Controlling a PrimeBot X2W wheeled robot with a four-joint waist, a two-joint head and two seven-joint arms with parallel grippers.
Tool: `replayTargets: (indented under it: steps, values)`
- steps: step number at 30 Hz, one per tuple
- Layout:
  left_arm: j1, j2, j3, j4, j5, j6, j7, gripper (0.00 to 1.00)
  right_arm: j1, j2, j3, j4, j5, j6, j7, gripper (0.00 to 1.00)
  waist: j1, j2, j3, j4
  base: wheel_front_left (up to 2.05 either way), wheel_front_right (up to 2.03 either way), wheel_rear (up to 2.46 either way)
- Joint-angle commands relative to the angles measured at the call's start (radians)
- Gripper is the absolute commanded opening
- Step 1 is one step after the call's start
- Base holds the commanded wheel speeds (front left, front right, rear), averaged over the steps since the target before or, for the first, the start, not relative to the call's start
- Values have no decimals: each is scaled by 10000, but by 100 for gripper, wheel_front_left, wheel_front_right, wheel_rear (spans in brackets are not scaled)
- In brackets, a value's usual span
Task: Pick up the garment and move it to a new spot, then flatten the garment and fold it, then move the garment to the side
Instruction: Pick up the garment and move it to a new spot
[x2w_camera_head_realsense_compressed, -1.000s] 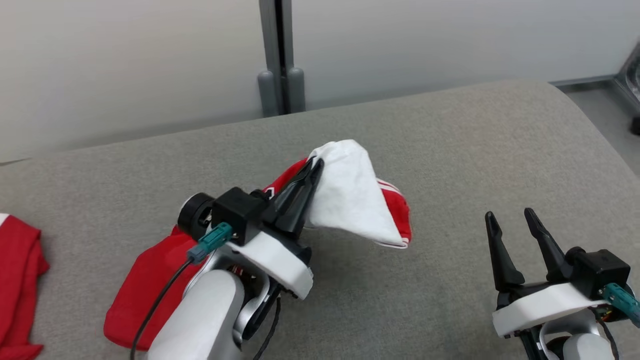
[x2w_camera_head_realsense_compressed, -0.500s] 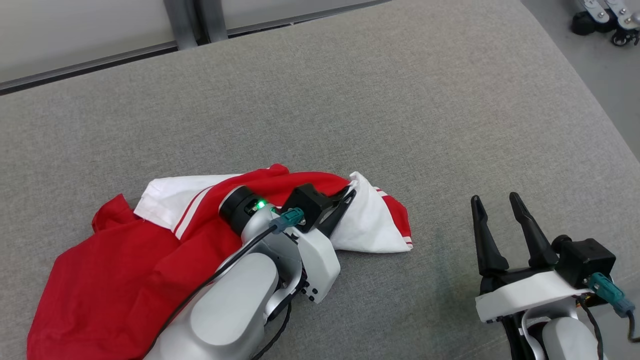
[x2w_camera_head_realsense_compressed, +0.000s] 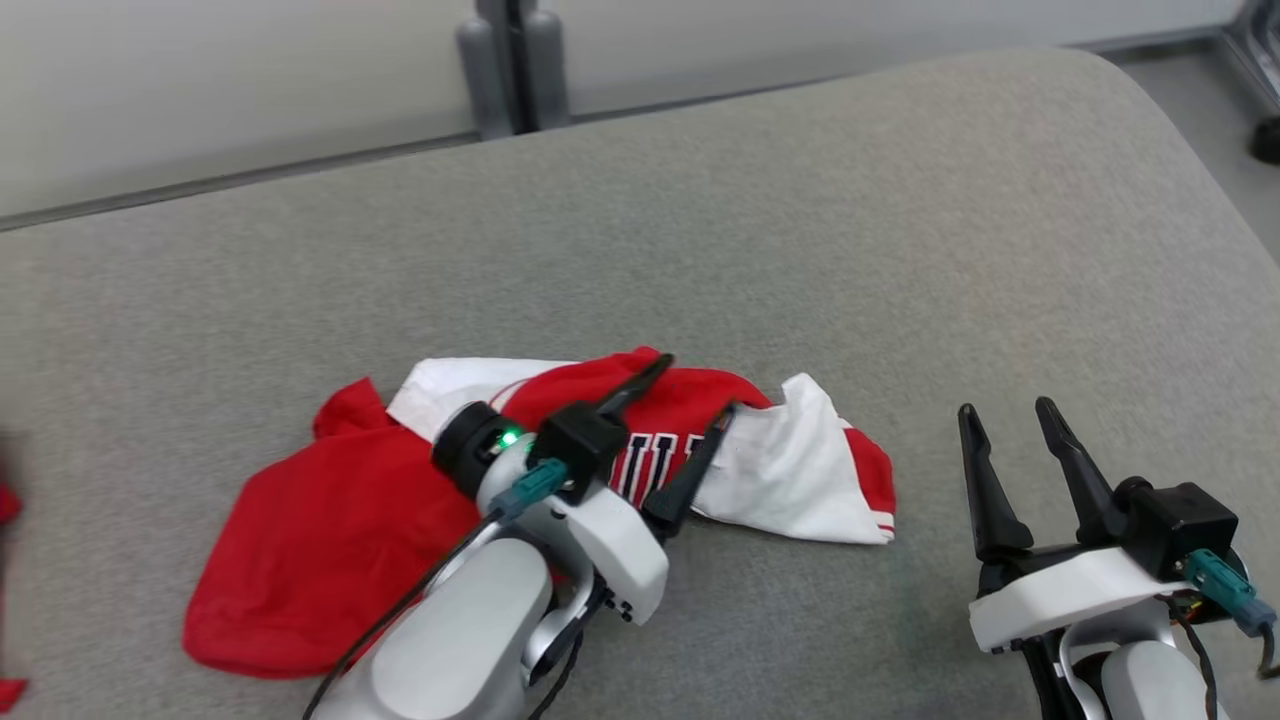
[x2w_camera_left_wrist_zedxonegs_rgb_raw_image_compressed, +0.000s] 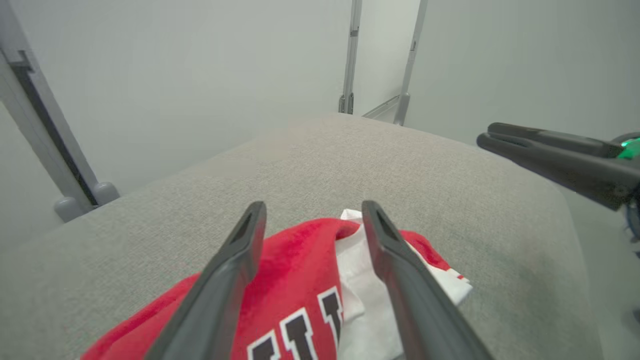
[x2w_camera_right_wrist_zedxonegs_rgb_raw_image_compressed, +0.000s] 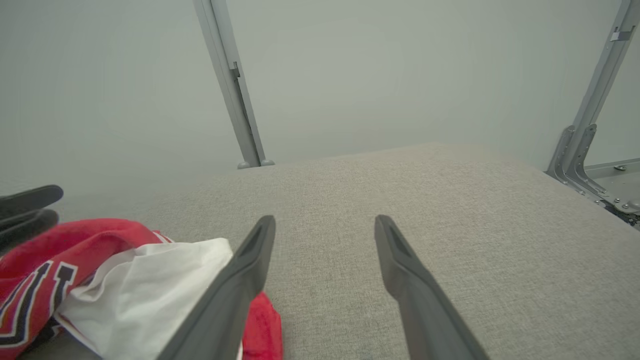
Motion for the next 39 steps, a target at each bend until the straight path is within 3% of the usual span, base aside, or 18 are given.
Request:
replayTargets:
  steps: [1,12,17,24,30,39]
  values:
    - [169,123,165,-101,-98,138,-125,100,110,-74,-15,-32,-35,0,53,100,0,0,-503,515,0,0,0]
    - [1704,1131,2710,-1562,-798,1658,-589,100,681,-336,-162,-510,-40,0,574,100,0,0,-1471,1700,0,0,0]
    - [2744,1571,3955,-2359,-729,2043,-586,100,978,-370,-290,-686,-13,0,770,100,0,0,-1842,2073,0,0,0]
    - [3839,1907,4931,-2818,-613,1938,-587,100,1475,-328,-519,-996,-2,0,968,100,0,0,-2234,2468,0,0,0]
    - [4513,2060,4925,-2754,-532,1605,-588,100,1819,-248,-446,-1186,-2,0,1067,100,0,0,-2497,2477,0,0,0]
    - [5240,2112,4701,-2792,-588,1692,-423,100,2349,-186,-424,-1391,47,0,1205,100,0,0,-2847,2381,0,0,0]
